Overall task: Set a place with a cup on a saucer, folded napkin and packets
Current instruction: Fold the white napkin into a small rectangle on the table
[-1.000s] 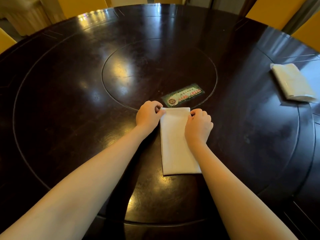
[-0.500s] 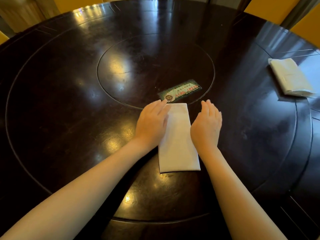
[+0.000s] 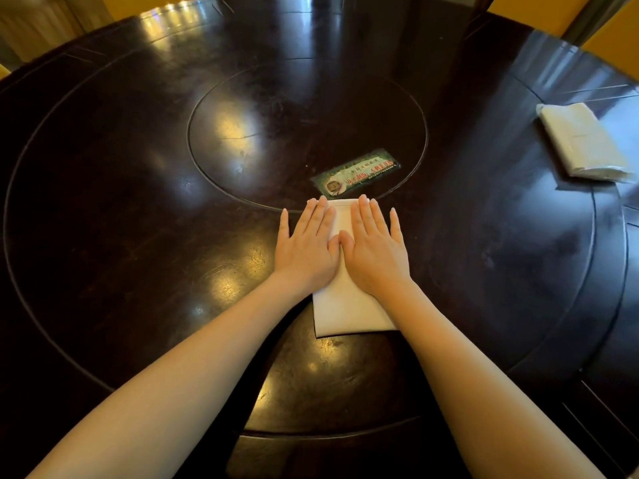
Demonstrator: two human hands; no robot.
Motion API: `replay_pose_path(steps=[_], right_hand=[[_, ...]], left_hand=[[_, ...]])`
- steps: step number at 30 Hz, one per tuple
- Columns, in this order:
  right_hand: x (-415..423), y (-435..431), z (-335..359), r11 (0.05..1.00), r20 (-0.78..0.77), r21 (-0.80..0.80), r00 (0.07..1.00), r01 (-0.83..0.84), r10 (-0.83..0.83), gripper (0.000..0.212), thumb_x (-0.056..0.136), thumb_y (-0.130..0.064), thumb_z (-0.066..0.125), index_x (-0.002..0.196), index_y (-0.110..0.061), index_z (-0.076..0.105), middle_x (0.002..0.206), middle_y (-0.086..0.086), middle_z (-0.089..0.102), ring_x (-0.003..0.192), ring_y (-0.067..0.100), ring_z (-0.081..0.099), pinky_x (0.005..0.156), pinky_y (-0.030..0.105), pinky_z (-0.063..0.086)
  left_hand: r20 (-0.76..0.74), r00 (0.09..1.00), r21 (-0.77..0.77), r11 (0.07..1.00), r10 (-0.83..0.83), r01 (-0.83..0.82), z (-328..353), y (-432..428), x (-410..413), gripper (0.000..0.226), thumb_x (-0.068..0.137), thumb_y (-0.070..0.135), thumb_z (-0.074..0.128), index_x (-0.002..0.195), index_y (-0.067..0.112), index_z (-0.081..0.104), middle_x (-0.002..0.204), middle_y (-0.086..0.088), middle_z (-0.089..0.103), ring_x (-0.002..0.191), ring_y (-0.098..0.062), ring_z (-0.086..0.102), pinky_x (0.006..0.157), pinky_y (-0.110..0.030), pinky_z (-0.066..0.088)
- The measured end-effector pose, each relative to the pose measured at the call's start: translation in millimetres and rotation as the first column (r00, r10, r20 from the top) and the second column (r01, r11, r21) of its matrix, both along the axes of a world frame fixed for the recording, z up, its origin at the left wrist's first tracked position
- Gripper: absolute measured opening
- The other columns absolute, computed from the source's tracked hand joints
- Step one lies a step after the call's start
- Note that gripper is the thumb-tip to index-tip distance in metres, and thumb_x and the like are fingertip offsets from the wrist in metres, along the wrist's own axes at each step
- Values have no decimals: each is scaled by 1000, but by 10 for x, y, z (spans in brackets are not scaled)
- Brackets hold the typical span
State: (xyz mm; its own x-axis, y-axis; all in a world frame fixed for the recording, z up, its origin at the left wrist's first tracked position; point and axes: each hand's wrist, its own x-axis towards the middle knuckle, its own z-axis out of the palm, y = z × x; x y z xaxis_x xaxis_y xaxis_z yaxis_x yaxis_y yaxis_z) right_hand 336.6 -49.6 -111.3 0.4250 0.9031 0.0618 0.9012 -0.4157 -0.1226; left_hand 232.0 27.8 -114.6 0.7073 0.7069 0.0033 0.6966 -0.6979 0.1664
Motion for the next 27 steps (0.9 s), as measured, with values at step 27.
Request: replay_pose_path(steps=[27], right_hand=[[-443, -919, 65, 992, -87, -96, 994, -80, 72, 56, 99, -40, 6, 147, -14, -6, 158, 5, -9, 144, 16, -14, 112, 39, -16]], left_hand=[[-34, 999, -108, 994, -34, 30, 113, -840, -437, 58, 96, 47, 5, 148, 22, -1, 158, 4, -8, 143, -9, -15, 111, -41, -17]])
